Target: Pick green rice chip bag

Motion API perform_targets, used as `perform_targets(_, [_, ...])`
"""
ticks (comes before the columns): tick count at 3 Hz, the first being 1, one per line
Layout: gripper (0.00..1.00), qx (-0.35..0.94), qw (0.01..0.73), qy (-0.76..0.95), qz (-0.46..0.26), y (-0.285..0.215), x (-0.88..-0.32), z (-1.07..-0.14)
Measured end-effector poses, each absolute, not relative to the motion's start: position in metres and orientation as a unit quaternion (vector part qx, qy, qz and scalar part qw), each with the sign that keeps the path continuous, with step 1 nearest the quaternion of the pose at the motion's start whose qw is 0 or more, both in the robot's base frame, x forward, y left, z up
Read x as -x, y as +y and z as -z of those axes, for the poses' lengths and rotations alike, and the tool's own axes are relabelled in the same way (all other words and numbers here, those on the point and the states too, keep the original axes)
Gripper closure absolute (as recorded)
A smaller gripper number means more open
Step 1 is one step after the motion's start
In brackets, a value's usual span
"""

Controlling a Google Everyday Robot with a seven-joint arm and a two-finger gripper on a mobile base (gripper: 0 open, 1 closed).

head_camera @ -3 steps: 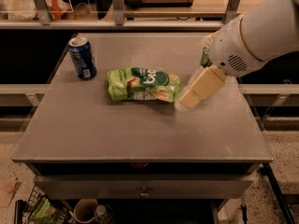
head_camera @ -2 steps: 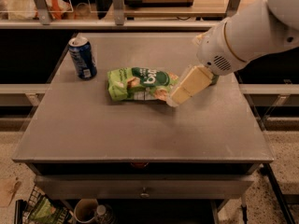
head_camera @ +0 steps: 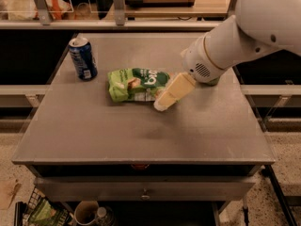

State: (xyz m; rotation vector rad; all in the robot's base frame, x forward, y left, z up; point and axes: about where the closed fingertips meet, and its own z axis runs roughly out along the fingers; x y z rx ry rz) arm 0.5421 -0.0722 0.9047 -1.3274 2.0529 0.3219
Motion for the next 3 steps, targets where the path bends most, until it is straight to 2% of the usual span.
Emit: perform_targets(3, [0.00,0.514,0.339,0.776,-0.133,-0.036,-0.567,-0.867])
